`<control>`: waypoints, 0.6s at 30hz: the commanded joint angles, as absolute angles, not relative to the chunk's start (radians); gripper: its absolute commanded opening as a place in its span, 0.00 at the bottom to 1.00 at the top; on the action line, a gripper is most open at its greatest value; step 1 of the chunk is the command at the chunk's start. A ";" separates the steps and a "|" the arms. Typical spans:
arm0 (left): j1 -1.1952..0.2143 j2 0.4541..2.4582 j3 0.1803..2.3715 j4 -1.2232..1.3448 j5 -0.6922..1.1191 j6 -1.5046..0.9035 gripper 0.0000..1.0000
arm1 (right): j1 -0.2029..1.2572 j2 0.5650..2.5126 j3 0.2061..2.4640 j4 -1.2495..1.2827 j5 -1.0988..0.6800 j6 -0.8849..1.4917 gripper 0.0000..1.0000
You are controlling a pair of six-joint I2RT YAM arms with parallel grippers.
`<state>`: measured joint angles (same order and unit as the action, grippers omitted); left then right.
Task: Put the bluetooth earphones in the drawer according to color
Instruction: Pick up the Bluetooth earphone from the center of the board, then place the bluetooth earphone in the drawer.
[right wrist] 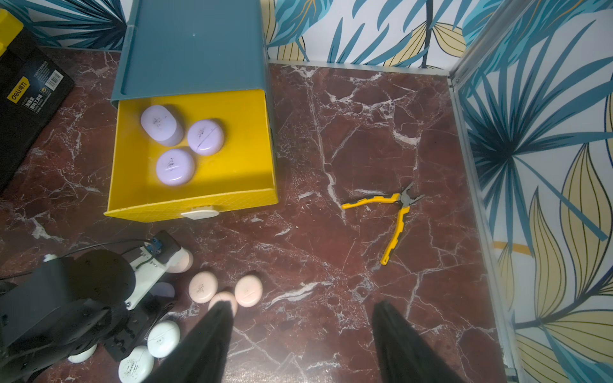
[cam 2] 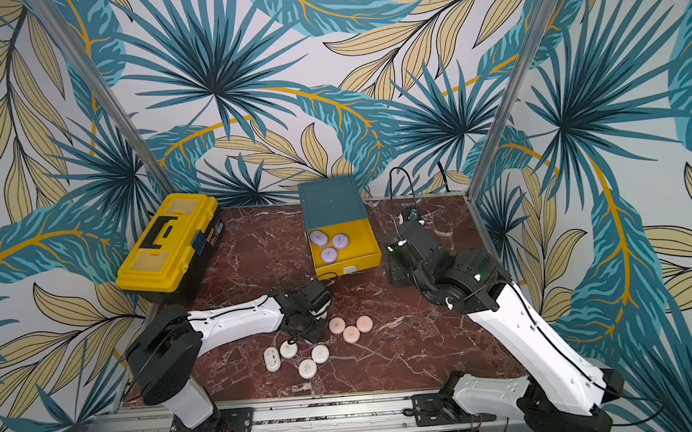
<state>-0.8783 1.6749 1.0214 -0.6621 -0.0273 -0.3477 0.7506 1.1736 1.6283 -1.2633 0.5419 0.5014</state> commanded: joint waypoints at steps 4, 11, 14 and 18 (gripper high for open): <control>-0.883 1.499 1.046 -0.813 -0.098 -0.344 0.32 | 0.747 1.178 1.622 -1.272 0.538 0.508 0.72; -0.881 1.338 1.195 -0.988 -0.180 -0.321 0.31 | 0.747 1.168 1.615 -1.270 0.541 0.512 0.72; -0.882 1.342 1.315 -1.038 -0.193 -0.295 0.31 | 0.747 1.157 1.614 -1.270 0.545 0.515 0.72; -0.882 1.392 1.462 -1.030 -0.186 -0.255 0.31 | 0.747 1.144 1.605 -1.271 0.546 0.520 0.72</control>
<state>-0.8783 1.3571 1.3460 -0.9951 -0.1677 -0.3058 0.7506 1.1690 1.6272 -1.2621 0.5385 0.5022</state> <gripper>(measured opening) 0.460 0.722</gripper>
